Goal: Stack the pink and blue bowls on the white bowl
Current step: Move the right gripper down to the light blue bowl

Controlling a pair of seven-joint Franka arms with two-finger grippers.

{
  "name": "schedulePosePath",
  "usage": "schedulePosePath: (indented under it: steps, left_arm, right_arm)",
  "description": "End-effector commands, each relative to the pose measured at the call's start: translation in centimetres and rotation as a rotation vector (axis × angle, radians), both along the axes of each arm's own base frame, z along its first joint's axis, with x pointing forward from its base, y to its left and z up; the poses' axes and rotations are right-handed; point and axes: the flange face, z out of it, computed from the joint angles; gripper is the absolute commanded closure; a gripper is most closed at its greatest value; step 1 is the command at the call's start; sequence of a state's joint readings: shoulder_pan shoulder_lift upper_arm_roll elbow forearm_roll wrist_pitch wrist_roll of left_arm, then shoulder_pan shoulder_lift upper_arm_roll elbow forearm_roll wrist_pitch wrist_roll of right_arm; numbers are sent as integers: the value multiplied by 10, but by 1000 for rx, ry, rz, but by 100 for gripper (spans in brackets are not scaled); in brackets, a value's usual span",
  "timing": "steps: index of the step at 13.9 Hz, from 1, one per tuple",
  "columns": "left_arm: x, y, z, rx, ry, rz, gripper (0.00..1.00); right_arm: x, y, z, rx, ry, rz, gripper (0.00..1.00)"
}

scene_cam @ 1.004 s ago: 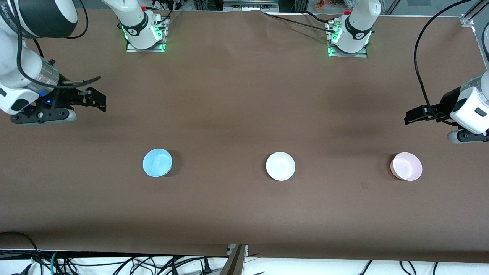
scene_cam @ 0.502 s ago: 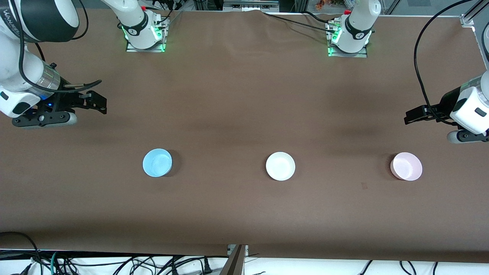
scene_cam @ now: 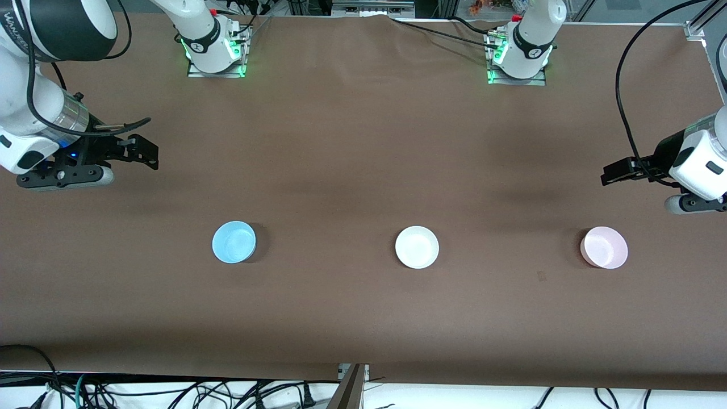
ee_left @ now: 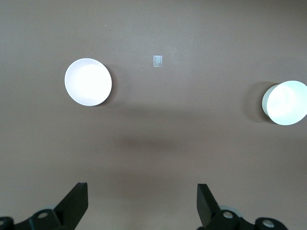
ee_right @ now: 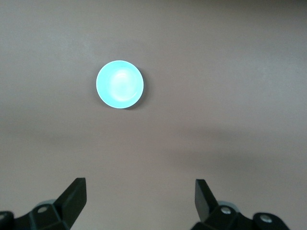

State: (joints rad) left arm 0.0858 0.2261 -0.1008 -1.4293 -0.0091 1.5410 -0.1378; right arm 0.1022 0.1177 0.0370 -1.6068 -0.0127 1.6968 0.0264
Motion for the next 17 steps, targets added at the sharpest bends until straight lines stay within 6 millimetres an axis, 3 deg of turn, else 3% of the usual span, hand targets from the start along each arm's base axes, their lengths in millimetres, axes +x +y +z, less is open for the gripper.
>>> schedulePosePath:
  steps: [1, 5, 6, 9, 11, 14, 15, 17]
  left_arm:
    - [8, 5, 2, 10, -7, 4, 0]
    - [11, 1, 1, 8, -9, -1, 0]
    - [11, 3, 0, 7, -7, 0, 0]
    - [11, 9, 0, 3, -4, 8, 0]
    - [11, 12, 0, 7, -4, 12, 0]
    - [7, 21, -2, -7, 2, 28, 0]
    - [6, 23, -5, -8, 8, 33, 0]
    - [5, 40, -9, 1, 13, 59, 0]
  right_arm:
    - [10, 4, -26, -11, 39, 13, 0]
    - [52, 18, -132, 6, 72, 24, 0]
    - [59, 32, -161, 9, 74, 37, 0]
    - [67, 39, -247, 25, 10, 32, 0]
    - [68, 36, -286, 31, -7, 32, 1]
    - [71, 31, -310, 34, -11, 33, 6]
    - [70, 32, -320, 32, 3, 31, 14]
    - [69, 31, -326, 31, 13, 22, 37]
